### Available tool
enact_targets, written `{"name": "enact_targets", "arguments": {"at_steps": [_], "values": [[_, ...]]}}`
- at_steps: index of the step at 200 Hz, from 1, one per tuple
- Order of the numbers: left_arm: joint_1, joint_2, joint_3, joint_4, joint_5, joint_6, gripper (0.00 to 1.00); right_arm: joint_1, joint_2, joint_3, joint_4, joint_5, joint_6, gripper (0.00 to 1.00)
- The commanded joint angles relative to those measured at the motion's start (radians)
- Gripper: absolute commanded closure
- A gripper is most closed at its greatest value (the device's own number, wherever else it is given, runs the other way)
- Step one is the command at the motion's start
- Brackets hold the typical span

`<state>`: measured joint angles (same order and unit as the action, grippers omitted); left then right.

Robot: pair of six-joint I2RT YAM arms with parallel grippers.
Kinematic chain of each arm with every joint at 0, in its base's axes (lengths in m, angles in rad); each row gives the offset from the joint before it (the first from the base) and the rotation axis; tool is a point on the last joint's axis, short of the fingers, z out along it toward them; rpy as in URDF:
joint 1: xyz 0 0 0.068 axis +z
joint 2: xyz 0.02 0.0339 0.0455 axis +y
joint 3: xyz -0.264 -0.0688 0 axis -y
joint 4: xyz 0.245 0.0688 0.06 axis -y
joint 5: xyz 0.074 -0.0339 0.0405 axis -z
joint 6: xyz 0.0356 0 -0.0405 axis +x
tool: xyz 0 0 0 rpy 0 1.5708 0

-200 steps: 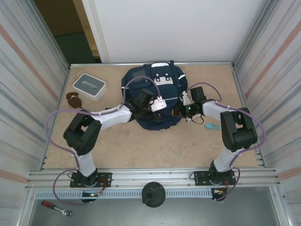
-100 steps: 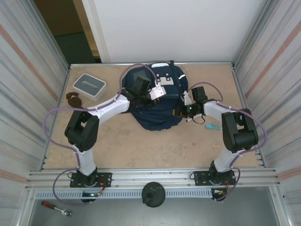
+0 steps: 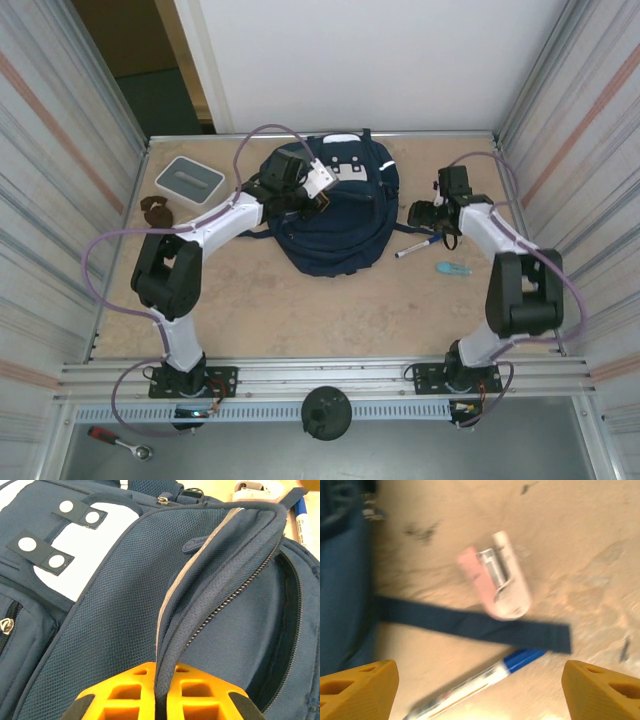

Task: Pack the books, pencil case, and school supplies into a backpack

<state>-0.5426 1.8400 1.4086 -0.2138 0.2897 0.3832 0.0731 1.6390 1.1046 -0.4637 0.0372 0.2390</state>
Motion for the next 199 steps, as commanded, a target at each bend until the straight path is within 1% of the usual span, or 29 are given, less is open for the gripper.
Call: {"name": "enact_targets", "arguments": {"at_steps": [1,19,24,43,63,81,99,111,119,130,147,166,173,184,189,199], "values": [[0.013,-0.06,-0.02,0.01,0.015,-0.033,1.0,0.004,0.135,0.088,-0.095,0.109,-0.087,0.14],[0.02,-0.067,-0.032,0.022,0.021,-0.038,1.0,0.005,0.239,0.172,-0.122,0.083,-0.11,0.14],[0.021,-0.068,-0.035,0.023,0.022,-0.038,1.0,0.005,0.264,0.194,-0.128,0.084,-0.116,0.16],[0.024,-0.074,-0.041,0.022,0.023,-0.04,1.0,0.001,0.348,0.274,-0.161,0.092,-0.138,0.25],[0.024,-0.081,-0.044,0.022,0.026,-0.044,1.0,-0.001,0.402,0.336,-0.172,0.064,-0.154,0.35],[0.024,-0.084,-0.04,0.016,0.031,-0.059,1.0,0.0,0.424,0.376,-0.189,0.053,-0.162,0.48],[0.024,-0.094,-0.039,0.005,0.038,-0.088,1.0,-0.001,0.403,0.38,-0.19,0.063,-0.164,0.67],[0.024,-0.106,-0.04,-0.003,0.031,-0.13,1.0,-0.002,0.354,0.359,-0.179,0.037,-0.147,0.76],[0.024,-0.115,-0.042,-0.008,0.026,-0.161,1.0,-0.001,0.3,0.323,-0.16,0.006,-0.125,0.78],[0.026,-0.127,-0.034,-0.023,0.01,-0.205,1.0,0.007,0.195,0.25,-0.122,-0.036,-0.085,0.79],[0.027,-0.136,0.007,-0.07,-0.013,-0.269,1.0,0.037,-0.009,0.094,-0.043,-0.119,-0.016,0.79],[0.029,-0.139,0.058,-0.117,-0.013,-0.327,1.0,0.081,-0.23,-0.084,0.073,-0.297,0.1,0.78],[0.029,-0.139,0.075,-0.127,-0.007,-0.34,1.0,0.107,-0.293,-0.141,0.128,-0.352,0.154,0.78],[0.03,-0.136,0.1,-0.137,0.015,-0.36,1.0,0.174,-0.359,-0.207,0.218,-0.395,0.239,0.78],[0.03,-0.133,0.113,-0.138,0.026,-0.368,1.0,0.21,-0.377,-0.227,0.26,-0.403,0.272,0.78],[0.03,-0.121,0.145,-0.15,0.046,-0.377,1.0,0.292,-0.386,-0.245,0.336,-0.382,0.335,0.78]]}}
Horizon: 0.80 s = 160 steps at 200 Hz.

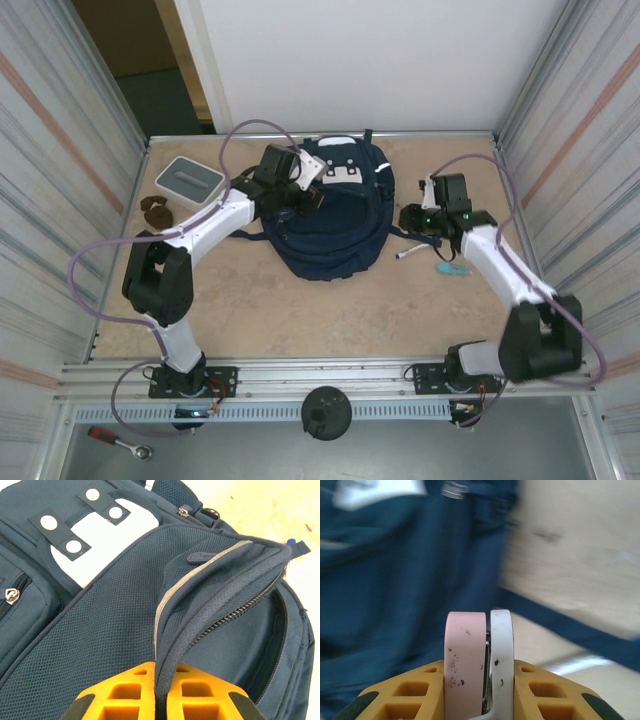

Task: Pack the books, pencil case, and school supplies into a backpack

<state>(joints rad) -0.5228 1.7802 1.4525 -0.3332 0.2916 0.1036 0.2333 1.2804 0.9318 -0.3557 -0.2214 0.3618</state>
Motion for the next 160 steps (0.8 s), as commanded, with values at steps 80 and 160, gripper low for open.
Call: {"name": "enact_targets", "arguments": {"at_steps": [80,160], "values": [[0.04,0.014,0.268,-0.104,0.165,-0.11,1.0,0.327,0.437,0.282,0.462,0.101,0.33,0.62],[0.075,0.02,0.225,-0.071,0.175,-0.116,1.0,0.192,-0.071,-0.131,0.065,0.376,0.278,0.27]]}}
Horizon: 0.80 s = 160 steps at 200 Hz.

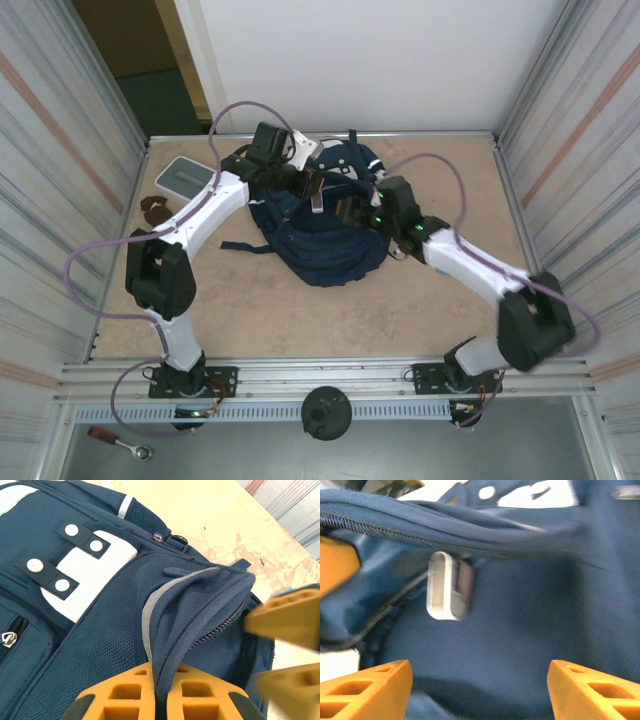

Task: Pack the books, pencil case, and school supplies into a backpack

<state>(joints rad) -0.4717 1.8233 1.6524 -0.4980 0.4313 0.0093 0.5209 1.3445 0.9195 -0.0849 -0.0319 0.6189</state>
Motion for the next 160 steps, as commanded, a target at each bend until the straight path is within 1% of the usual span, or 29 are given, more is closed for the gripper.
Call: {"name": "enact_targets", "arguments": {"at_steps": [1,10,15,19,30,48,66,96,137,147,160], "values": [[0.024,-0.024,0.024,0.094,0.035,-0.022,1.0,-0.101,-0.139,-0.124,-0.211,0.192,0.022,0.27],[0.025,-0.027,0.014,0.104,0.036,-0.021,1.0,-0.147,-0.152,-0.163,-0.251,0.23,0.044,0.26],[0.025,-0.027,0.013,0.106,0.035,-0.023,1.0,-0.18,-0.147,-0.172,-0.266,0.225,0.058,0.25],[0.025,-0.027,0.011,0.108,0.036,-0.023,1.0,-0.201,-0.14,-0.179,-0.27,0.214,0.064,0.21],[0.025,-0.026,0.008,0.116,0.038,-0.024,1.0,-0.226,-0.101,-0.175,-0.265,0.212,0.075,0.18],[0.025,-0.017,0.01,0.116,0.038,-0.023,1.0,-0.224,-0.002,-0.123,-0.253,0.23,0.078,0.17],[0.025,-0.012,0.003,0.118,0.039,-0.022,1.0,-0.224,0.11,-0.062,-0.251,0.256,0.08,0.19],[0.025,-0.017,-0.02,0.132,0.04,-0.022,1.0,-0.231,0.269,-0.006,-0.248,0.318,0.106,0.23],[0.025,-0.038,-0.051,0.139,0.029,-0.009,1.0,-0.236,0.401,-0.001,-0.212,0.298,0.131,0.39],[0.025,-0.047,-0.062,0.145,0.026,-0.009,1.0,-0.24,0.421,-0.007,-0.191,0.279,0.131,0.45],[0.026,-0.054,-0.072,0.151,0.024,-0.006,1.0,-0.234,0.423,-0.003,-0.19,0.291,0.129,0.56]]}}
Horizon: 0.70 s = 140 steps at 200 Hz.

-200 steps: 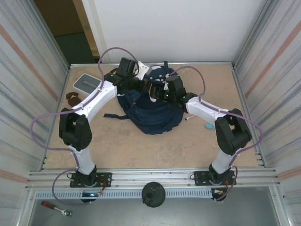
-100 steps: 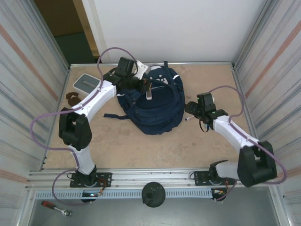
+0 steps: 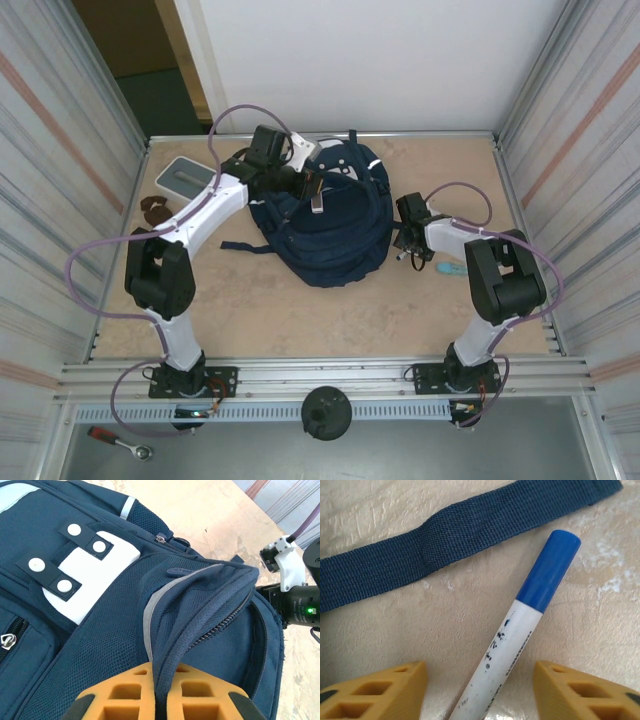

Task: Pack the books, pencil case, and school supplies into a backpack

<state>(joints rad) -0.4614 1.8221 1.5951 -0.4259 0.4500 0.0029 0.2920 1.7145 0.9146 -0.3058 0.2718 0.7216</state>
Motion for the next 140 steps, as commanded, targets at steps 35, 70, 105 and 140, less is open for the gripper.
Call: {"name": "enact_targets", "arguments": {"at_steps": [35,70,105,140], "values": [[0.021,-0.053,-0.018,0.079,0.003,-0.002,1.0,-0.005,0.005,0.011,0.02,-0.04,-0.012,0.9],[0.024,-0.056,-0.02,0.084,0.015,-0.003,1.0,0.028,-0.277,-0.107,0.05,-0.131,-0.063,0.98],[0.026,-0.058,-0.021,0.094,0.031,-0.004,1.0,0.18,-0.499,-0.141,0.112,-0.348,-0.05,0.97],[0.026,-0.053,-0.012,0.101,0.053,-0.015,1.0,0.28,-0.347,0.009,0.217,-0.475,0.078,0.95]]}}
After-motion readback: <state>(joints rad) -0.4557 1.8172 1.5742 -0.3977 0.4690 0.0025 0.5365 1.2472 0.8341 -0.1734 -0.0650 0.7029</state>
